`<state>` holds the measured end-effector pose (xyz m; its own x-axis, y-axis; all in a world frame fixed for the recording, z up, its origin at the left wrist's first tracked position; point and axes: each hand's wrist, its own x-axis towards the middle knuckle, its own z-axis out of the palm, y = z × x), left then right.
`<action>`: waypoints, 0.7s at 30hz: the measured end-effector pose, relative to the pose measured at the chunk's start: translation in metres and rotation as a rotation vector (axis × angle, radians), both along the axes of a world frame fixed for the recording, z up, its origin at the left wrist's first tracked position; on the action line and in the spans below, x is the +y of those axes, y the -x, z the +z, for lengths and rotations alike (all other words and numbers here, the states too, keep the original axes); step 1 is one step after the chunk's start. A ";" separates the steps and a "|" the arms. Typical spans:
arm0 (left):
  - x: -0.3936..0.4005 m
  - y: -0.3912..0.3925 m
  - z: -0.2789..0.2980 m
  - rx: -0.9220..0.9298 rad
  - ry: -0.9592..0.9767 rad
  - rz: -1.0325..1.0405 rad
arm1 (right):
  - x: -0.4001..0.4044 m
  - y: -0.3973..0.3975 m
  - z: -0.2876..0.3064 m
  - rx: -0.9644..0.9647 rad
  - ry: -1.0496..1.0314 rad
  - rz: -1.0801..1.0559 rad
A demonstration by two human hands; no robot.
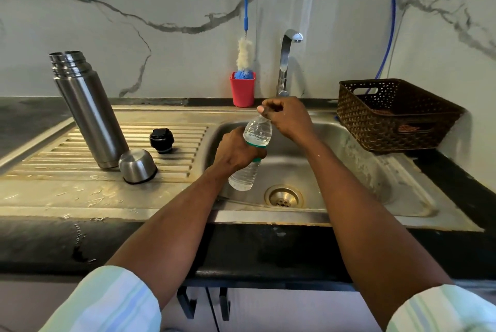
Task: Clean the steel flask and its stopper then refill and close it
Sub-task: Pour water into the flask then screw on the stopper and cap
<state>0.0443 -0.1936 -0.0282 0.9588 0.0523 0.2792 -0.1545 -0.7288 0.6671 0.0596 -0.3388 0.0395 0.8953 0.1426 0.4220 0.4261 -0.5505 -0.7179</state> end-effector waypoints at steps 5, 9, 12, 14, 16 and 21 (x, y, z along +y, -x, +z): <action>0.001 0.001 0.001 0.010 -0.019 0.010 | -0.001 0.000 0.002 0.038 -0.071 0.022; 0.003 0.001 0.001 0.001 0.053 0.024 | 0.001 0.002 0.007 0.112 -0.148 0.120; 0.003 0.003 0.002 -0.020 0.092 0.007 | 0.009 0.003 0.004 0.068 -0.181 0.102; 0.002 0.005 0.005 -0.033 0.117 0.003 | 0.015 0.004 0.005 0.045 -0.231 0.075; 0.002 0.009 0.011 -0.048 0.169 0.022 | 0.018 0.005 0.013 0.052 -0.384 0.089; 0.011 0.027 0.032 -0.144 0.297 0.104 | 0.024 0.010 0.030 0.145 -0.862 0.130</action>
